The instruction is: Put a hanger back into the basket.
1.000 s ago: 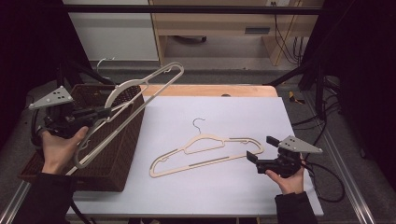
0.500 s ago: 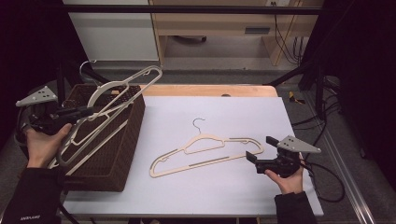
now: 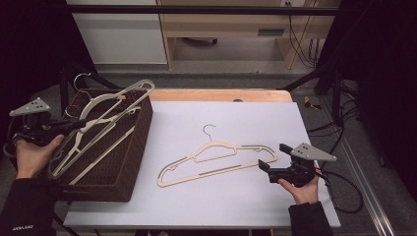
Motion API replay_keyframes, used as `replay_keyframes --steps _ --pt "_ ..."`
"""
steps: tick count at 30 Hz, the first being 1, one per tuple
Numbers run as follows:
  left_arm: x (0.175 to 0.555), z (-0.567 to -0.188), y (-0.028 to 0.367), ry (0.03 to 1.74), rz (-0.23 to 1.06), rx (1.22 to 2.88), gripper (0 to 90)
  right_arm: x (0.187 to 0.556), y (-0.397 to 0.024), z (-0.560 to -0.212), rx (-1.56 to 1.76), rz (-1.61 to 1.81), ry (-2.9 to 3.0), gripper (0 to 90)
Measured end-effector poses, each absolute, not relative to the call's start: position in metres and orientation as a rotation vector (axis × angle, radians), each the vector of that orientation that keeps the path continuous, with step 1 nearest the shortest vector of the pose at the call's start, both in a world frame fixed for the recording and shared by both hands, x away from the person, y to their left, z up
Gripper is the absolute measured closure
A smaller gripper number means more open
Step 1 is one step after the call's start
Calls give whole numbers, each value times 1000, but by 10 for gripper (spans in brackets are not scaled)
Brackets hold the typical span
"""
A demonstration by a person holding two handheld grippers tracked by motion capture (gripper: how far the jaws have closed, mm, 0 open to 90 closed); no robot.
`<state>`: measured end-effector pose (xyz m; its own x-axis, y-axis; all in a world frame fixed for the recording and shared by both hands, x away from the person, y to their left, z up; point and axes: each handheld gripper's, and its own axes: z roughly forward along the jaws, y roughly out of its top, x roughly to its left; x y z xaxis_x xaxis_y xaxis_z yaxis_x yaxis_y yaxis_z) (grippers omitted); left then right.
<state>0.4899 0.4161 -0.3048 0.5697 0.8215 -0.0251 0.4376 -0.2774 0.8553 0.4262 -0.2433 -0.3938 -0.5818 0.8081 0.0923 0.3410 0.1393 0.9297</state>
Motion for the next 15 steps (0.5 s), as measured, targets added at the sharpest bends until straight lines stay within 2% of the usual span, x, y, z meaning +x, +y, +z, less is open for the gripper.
replay_keyframes --steps 15 --pt "481 -315 452 1073 534 1872 862 426 -244 -394 1087 1427 1999 34"
